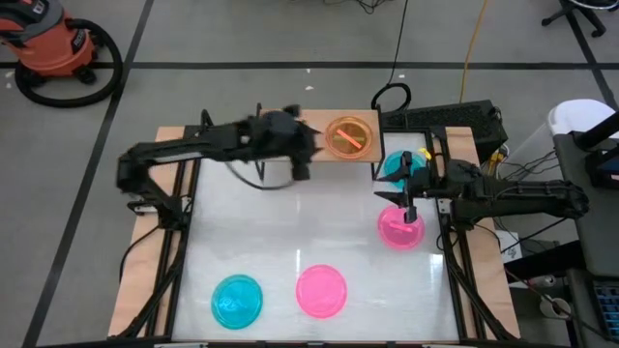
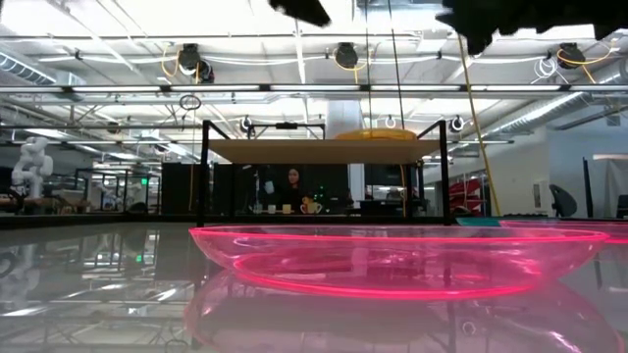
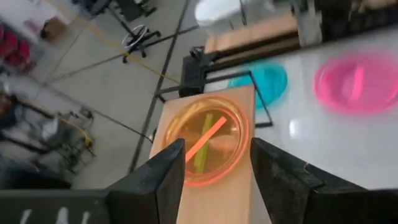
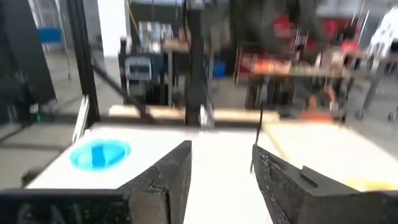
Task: Place and stack plates onto a shelf
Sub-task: Put the top blue plate on the shelf
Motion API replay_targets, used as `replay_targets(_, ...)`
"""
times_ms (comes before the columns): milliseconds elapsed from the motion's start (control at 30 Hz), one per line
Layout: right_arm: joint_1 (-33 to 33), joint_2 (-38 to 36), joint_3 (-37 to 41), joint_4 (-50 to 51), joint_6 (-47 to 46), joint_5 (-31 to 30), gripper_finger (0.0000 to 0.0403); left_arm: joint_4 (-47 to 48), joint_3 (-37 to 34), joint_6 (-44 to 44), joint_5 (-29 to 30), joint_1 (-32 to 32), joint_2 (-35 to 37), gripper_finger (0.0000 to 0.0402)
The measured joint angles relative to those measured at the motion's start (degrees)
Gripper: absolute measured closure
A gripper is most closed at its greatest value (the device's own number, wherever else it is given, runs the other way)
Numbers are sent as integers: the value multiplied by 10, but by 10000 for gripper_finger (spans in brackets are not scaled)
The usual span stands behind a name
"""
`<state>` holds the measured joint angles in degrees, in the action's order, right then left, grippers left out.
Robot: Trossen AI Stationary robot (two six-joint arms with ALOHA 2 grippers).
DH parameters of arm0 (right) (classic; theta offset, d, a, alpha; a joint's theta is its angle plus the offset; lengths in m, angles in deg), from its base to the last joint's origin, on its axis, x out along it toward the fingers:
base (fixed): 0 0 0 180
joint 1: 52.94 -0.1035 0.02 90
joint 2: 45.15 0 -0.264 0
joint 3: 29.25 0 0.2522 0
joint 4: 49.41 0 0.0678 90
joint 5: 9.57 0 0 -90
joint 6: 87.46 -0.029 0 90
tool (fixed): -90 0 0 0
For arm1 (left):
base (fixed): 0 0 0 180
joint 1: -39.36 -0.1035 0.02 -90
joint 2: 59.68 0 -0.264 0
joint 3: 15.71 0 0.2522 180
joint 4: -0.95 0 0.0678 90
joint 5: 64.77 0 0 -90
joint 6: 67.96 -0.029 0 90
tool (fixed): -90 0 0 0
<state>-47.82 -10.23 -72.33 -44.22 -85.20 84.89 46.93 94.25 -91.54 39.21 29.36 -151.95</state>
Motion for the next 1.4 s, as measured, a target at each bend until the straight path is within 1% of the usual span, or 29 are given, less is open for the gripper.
replay_targets(100,0,1,0,79,-3,-20,252,4,-31,62,0,2,60,213)
replay_targets(167,0,4,11,112,-20,-56,252,-16,-78,74,1,8,101,213)
replay_targets(233,0,7,30,134,-39,-84,252,-70,-143,81,0,17,144,213)
replay_targets(300,0,8,52,139,-50,-91,252,-135,-216,94,0,30,189,213)
replay_targets(433,0,8,83,137,-64,-95,252,-299,-368,114,1,70,270,213)
replay_targets(533,0,11,88,136,-79,-127,252,-430,-471,117,0,104,310,213)
replay_targets(667,0,20,88,131,-82,-141,252,-584,-572,105,1,128,338,213)
replay_targets(733,0,25,88,138,-85,-150,252,-628,-605,102,1,132,342,213)
replay_targets(833,1,39,88,154,-87,-154,252,-670,-626,90,2,131,343,213)
replay_targets(967,1,65,88,178,-93,-181,252,-673,-628,87,11,131,342,213)
replay_targets(1100,1,91,87,187,-101,-184,252,-672,-628,88,12,131,342,213)
replay_targets(1167,6,103,72,230,-114,-193,252,-672,-628,89,12,130,342,213)
replay_targets(1300,25,126,17,344,-164,-226,252,-672,-628,89,12,130,342,213)
replay_targets(1400,34,143,-1,367,-184,-225,252,-671,-628,94,12,130,342,213)
